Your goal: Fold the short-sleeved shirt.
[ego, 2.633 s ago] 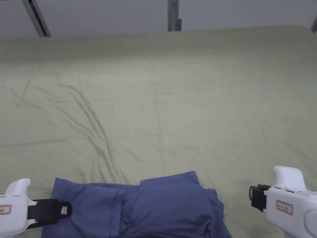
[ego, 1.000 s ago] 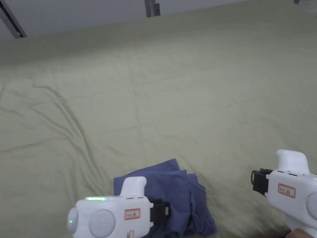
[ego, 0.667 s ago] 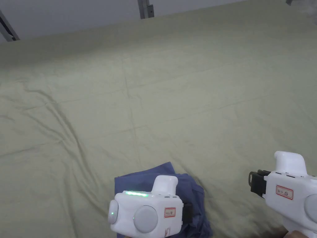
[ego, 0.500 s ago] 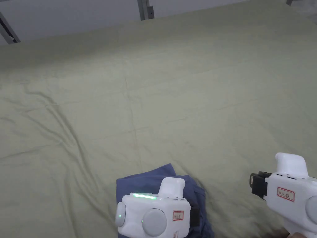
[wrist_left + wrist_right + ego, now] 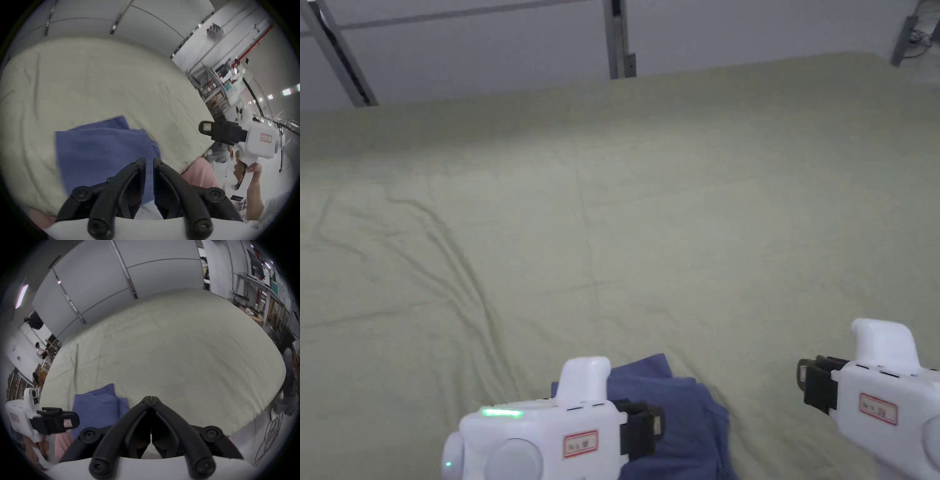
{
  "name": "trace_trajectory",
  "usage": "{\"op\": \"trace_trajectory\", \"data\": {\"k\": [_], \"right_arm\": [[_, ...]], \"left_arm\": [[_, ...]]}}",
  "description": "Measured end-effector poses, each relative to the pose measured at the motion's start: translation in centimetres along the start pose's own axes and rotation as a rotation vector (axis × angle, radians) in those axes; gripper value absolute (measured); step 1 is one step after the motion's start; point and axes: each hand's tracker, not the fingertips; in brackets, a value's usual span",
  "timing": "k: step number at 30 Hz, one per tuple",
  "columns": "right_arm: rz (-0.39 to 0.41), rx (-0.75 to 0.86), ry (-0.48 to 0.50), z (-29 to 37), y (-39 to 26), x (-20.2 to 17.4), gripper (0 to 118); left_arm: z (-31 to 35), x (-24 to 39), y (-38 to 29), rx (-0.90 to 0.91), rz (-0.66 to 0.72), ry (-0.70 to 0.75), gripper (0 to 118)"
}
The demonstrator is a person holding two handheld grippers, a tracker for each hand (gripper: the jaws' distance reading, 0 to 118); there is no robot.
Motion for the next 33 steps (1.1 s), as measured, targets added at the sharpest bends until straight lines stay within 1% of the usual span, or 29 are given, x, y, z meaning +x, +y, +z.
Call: {"op": "trace_trajectory", "data": {"k": [2, 4, 6, 9, 11, 13, 14, 15, 16, 18, 19, 20, 21, 22, 23, 27, 30, 33], "right_arm": [[0.057, 0.01, 0.061, 0.3, -0.1, -2.2, 0], [0.106, 0.024, 0.129, 0.0, -0.6, -4.7, 0], [0.153, -0.005, 0.183, -1.0, -1.7, -6.9, 0], [0.235, -0.088, 0.227, -3.7, -3.8, -9.7, 0], [0.284, -0.153, 0.224, -5.8, -5.4, -10.9, 0], [0.335, -0.223, 0.154, -8.0, -6.8, -11.5, 0], [0.354, -0.24, 0.139, -8.8, -7.5, -11.4, 0], [0.344, -0.241, 0.142, -9.6, -7.9, -11.0, 0], [0.318, -0.252, 0.142, -10.1, -7.9, -10.7, 0], [0.242, -0.242, 0.173, -9.7, -7.1, -10.1, 0], [0.228, -0.248, 0.182, -9.6, -6.8, -9.9, 0], [0.247, -0.245, 0.177, -9.7, -6.8, -9.9, 0], [0.267, -0.246, 0.169, -9.9, -6.8, -10.0, 0], [0.271, -0.248, 0.169, -10.0, -6.8, -10.0, 0], [0.269, -0.249, 0.17, -10.0, -6.8, -10.0, 0], [0.247, -0.25, 0.171, -9.9, -6.8, -9.9, 0], [0.227, -0.253, 0.176, -10.0, -6.7, -9.7, 0], [0.22, -0.255, 0.179, -9.9, -6.8, -9.7, 0]], "left_arm": [[2.6, -2.0, -0.3, 0.021, 0.015, 0.027, 11], [4.3, -5.1, -1.0, 0.035, 0.064, 0.07, 11], [5.6, -7.4, -1.9, 0.048, 0.151, 0.095, 11], [7.1, -9.5, -3.4, 0.079, 0.234, 0.077, 11], [7.3, -10.4, -4.1, 0.082, 0.26, 0.072, 11], [7.2, -11.1, -4.6, 0.079, 0.284, 0.065, 11], [7.1, -11.3, -4.8, 0.076, 0.293, 0.067, 11], [6.9, -11.4, -5.0, 0.074, 0.297, 0.064, 11], [6.5, -12.0, -5.1, 0.07, 0.299, 0.058, 11], [5.8, -12.4, -5.2, 0.043, 0.315, 0.023, 12], [5.4, -12.6, -5.1, 0.029, 0.315, -0.006, 20], [5.2, -12.3, -5.1, 0.037, 0.324, -0.022, 37], [4.7, -12.3, -5.0, 0.032, 0.325, -0.05, 70], [4.0, -12.5, -4.8, 0.018, 0.323, -0.05, 89], [3.3, -12.7, -4.6, 0.01, 0.326, -0.064, 94], [1.2, -13.9, -3.2, -0.002, 0.354, -0.096, 94], [-1.3, -15.1, -2.5, -0.052, 0.363, -0.231, 94], [-3.5, -15.8, -2.4, -0.074, 0.455, -0.253, 94]]}}
